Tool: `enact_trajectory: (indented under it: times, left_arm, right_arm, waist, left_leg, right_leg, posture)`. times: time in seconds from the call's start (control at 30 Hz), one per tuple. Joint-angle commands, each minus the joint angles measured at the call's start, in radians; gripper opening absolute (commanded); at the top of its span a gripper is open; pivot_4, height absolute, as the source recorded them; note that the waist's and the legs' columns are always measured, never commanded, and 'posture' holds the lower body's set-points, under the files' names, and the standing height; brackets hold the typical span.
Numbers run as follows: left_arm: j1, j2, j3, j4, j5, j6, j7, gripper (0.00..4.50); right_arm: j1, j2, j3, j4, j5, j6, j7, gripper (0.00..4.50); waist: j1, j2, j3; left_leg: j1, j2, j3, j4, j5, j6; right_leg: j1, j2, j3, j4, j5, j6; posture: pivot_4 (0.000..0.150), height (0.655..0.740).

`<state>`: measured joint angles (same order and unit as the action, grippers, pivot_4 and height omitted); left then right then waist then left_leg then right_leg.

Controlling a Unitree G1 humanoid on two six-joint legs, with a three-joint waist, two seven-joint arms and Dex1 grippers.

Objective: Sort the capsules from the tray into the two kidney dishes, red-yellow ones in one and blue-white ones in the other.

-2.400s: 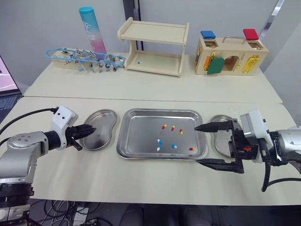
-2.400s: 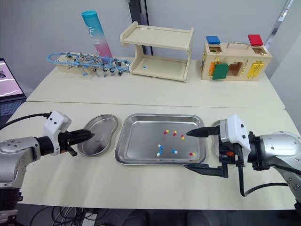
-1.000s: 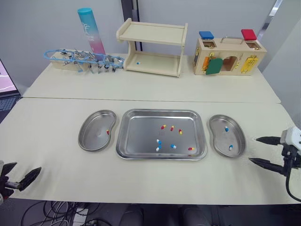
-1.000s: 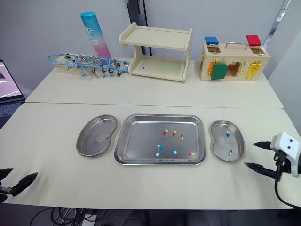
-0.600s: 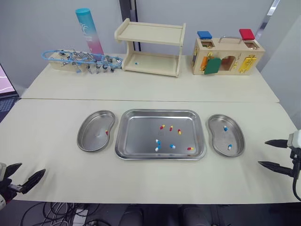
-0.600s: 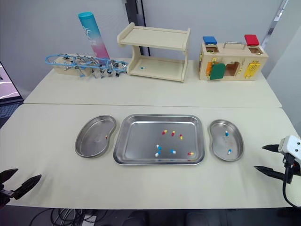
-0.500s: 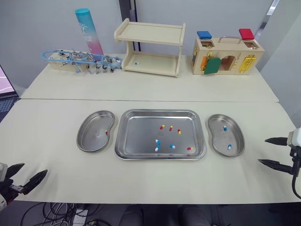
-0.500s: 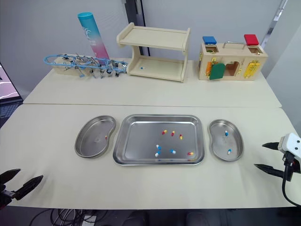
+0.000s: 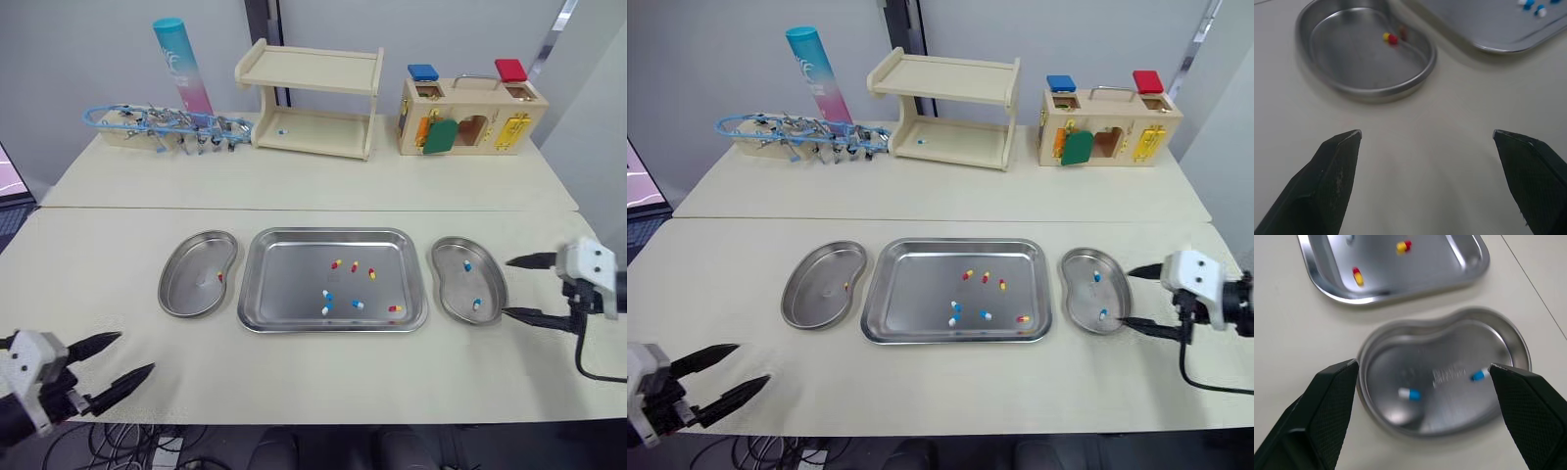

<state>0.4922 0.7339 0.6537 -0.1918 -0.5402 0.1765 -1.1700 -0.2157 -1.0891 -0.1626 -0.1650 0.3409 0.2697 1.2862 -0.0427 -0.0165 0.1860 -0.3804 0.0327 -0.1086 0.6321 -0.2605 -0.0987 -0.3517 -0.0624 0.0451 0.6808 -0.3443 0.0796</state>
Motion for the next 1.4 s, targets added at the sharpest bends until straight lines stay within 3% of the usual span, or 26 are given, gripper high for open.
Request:
enact_trajectory:
  times: [0.03, 0.2, 0.37, 0.8, 0.93, 1.4]
  left_arm:
    - [0.010, -0.001, -0.031, -0.136, -0.071, 0.044, -0.006, 4.46]
    - [-0.069, -0.015, -0.123, -0.196, -0.078, 0.049, 0.027, 4.46]
    - [-0.124, -0.010, -0.175, -0.239, -0.099, 0.088, 0.057, 4.50]
    - [-0.183, -0.012, -0.259, -0.226, -0.066, 0.062, 0.075, 4.50]
    - [-0.191, -0.015, -0.270, -0.224, -0.060, 0.060, 0.082, 4.50]
    - [-0.202, 0.013, -0.318, -0.274, -0.049, 0.080, 0.095, 4.50]
  right_arm:
    - [-0.114, 0.026, 0.081, -0.149, 0.088, 0.115, 0.006, 4.50]
    - [-0.282, 0.127, 0.267, -0.198, 0.068, 0.153, 0.027, 4.50]
    - [-0.407, 0.198, 0.409, -0.164, -0.005, 0.106, 0.080, 2.83]
    - [-0.678, 0.468, 0.677, 0.104, -0.255, -0.046, 0.124, 2.83]
    - [-0.704, 0.529, 0.716, 0.171, -0.295, -0.095, 0.142, 1.64]
    - [-0.804, 0.744, 0.822, 0.491, -0.461, -0.254, 0.146, 1.64]
  waist:
    - [0.001, 0.000, 0.000]
    - [0.005, 0.000, 0.000]
    - [0.010, 0.000, 0.000]
    - [-0.006, 0.000, 0.000]
    - [-0.006, 0.000, 0.000]
    - [-0.016, 0.000, 0.000]
  left_leg:
    - [0.000, 0.000, 0.000, 0.000, 0.000, 0.000]
    - [0.000, 0.000, -0.001, 0.000, 0.000, 0.000]
    - [-0.001, 0.000, -0.001, 0.000, 0.000, 0.000]
    - [-0.001, 0.000, -0.002, 0.000, 0.000, 0.000]
    - [-0.001, 0.000, -0.002, 0.000, 0.000, 0.000]
    - [0.000, 0.000, -0.003, 0.000, 0.000, 0.000]
  right_leg:
    - [0.000, 0.000, 0.000, 0.000, 0.000, 0.000]
    - [0.000, 0.000, -0.001, 0.000, 0.000, 0.000]
    - [-0.001, 0.000, -0.001, 0.000, 0.000, 0.000]
    - [-0.001, 0.000, -0.002, 0.000, 0.000, 0.000]
    - [-0.002, 0.000, -0.002, 0.000, 0.000, 0.000]
    - [-0.002, 0.001, -0.001, 0.001, 0.000, 0.000]
  posture:
    - [0.150, 0.7400]
    - [0.150, 0.7400]
    - [0.150, 0.7400]
    - [0.150, 0.7400]
    - [0.150, 0.7400]
    - [0.150, 0.7400]
